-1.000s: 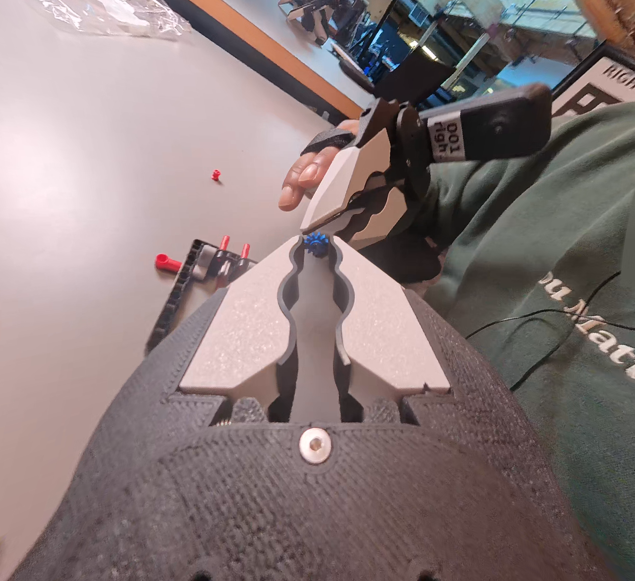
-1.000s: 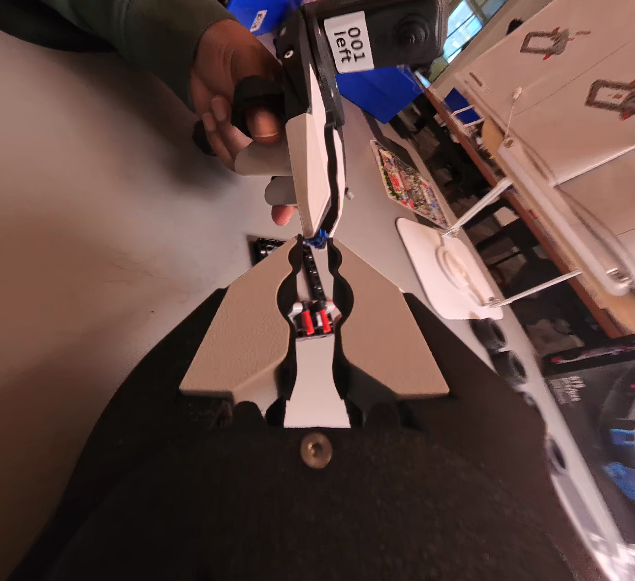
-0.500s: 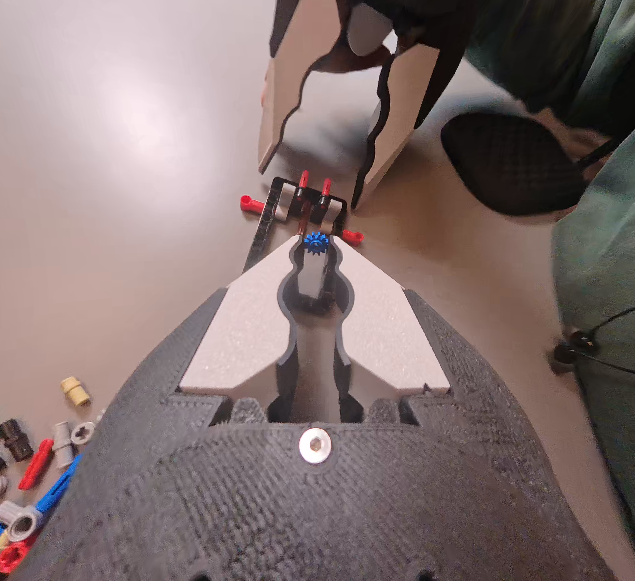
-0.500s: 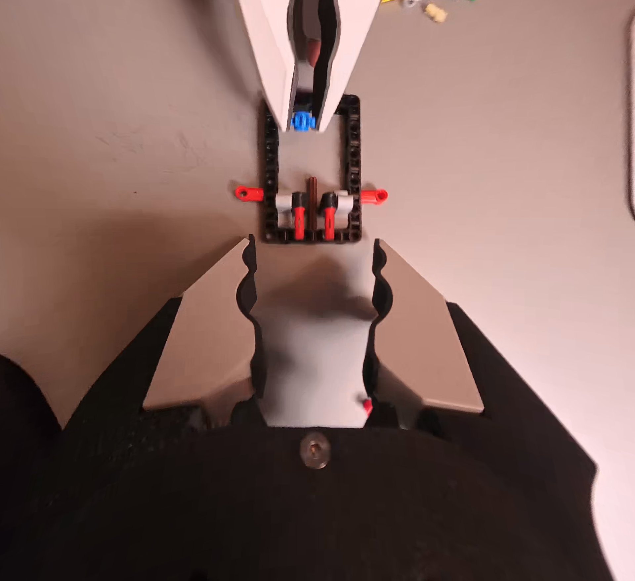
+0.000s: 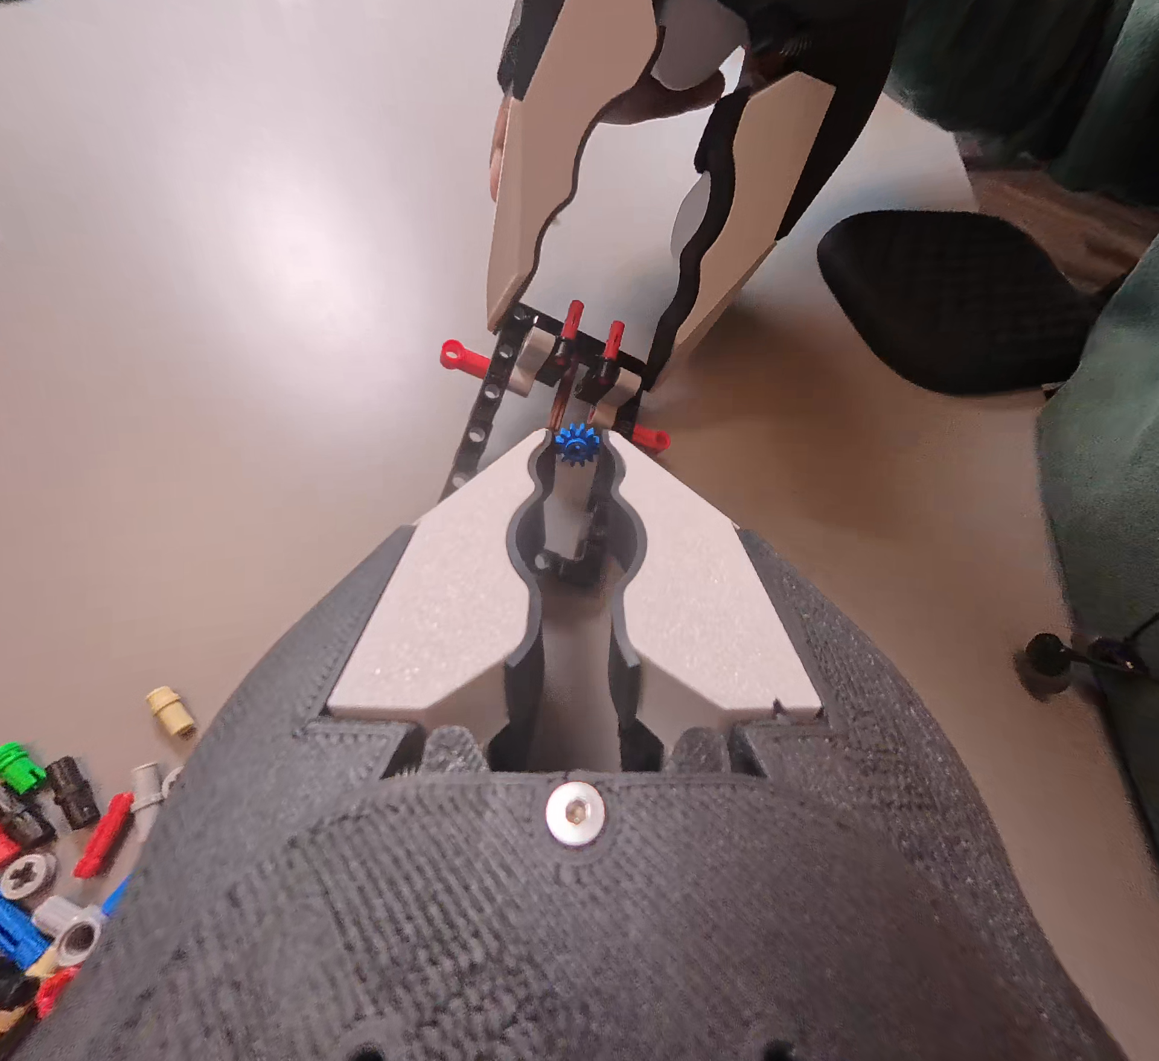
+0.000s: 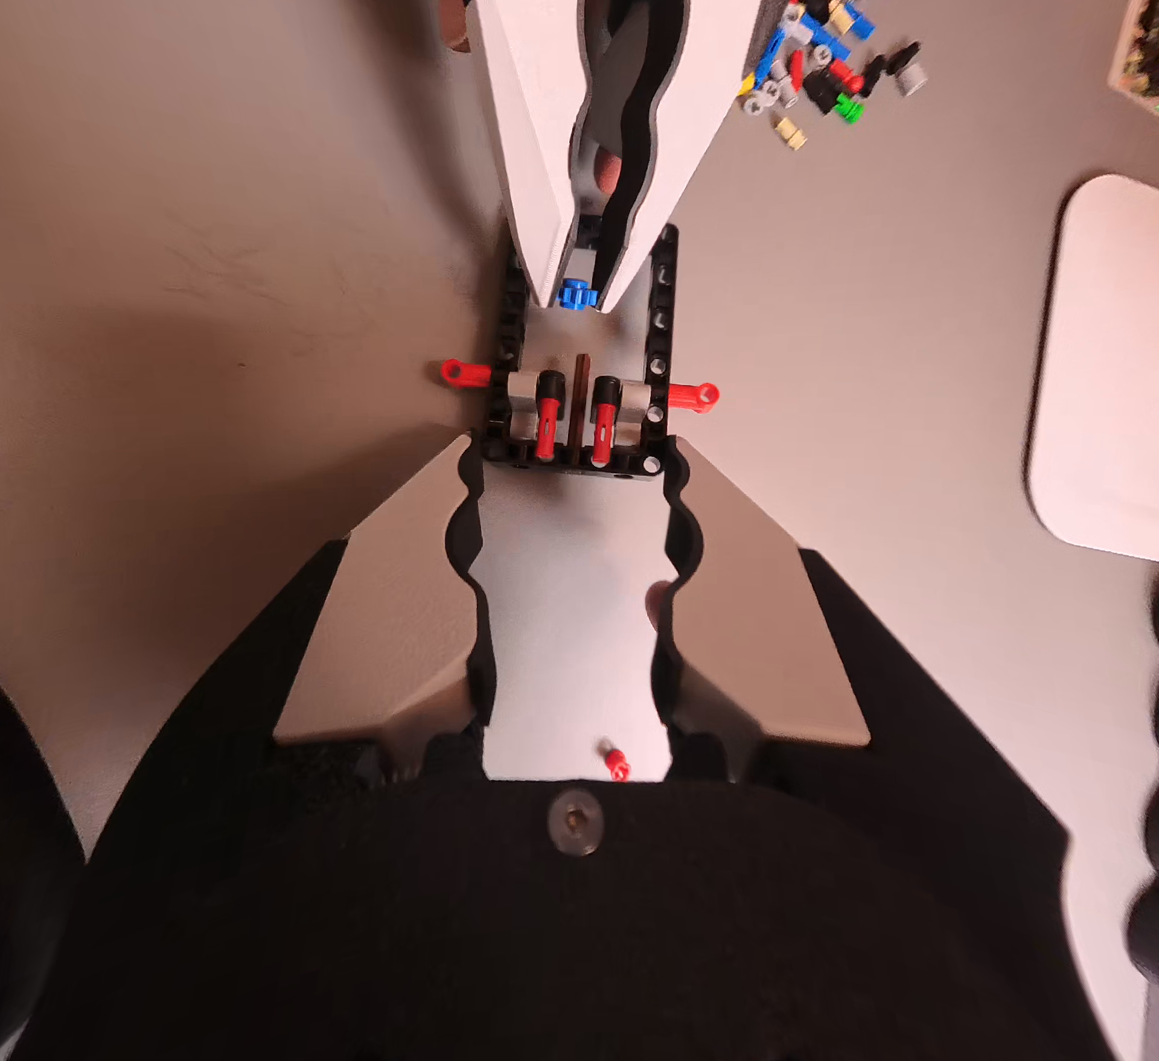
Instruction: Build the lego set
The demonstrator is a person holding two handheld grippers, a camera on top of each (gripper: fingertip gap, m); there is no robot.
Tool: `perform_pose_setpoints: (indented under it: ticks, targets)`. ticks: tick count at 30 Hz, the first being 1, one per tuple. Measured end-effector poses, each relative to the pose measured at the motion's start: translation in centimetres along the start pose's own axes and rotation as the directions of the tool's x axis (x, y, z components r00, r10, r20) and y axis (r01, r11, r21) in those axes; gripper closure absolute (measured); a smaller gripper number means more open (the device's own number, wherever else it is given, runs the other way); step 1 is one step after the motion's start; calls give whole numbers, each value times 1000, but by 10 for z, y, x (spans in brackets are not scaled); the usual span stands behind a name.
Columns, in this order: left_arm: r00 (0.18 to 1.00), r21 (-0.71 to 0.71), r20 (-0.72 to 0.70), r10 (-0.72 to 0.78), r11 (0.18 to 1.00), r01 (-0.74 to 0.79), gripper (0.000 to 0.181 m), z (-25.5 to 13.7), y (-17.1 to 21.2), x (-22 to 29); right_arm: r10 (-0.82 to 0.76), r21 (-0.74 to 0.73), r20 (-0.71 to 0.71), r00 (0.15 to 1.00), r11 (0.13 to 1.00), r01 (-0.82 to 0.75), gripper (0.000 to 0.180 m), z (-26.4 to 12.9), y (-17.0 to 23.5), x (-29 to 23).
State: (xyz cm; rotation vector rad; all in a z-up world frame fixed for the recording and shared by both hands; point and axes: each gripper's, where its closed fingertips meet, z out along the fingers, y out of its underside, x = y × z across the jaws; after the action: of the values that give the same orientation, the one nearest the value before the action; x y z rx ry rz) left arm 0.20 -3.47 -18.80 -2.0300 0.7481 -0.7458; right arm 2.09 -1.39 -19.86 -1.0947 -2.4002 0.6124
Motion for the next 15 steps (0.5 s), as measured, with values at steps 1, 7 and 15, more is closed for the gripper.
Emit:
perform_pose_setpoints:
  ticks: [1, 7, 15]
  targets:
    - [1000, 13, -4, -1, 1000, 1, 169, -1, -2, 1, -6, -2, -9, 1000, 1000, 6, 124, -2, -1, 0]
    - [999, 51, -22, -24, 998, 25, 169, -3, -6, 3, -29, 35, -73, 997, 999, 31, 124, -9, -9, 2]
    - [980, 180, -100, -171, 966, 187, 168, -15, -25, 0, 5, 192, -179, 984, 981, 30, 124, -37, -27, 7]
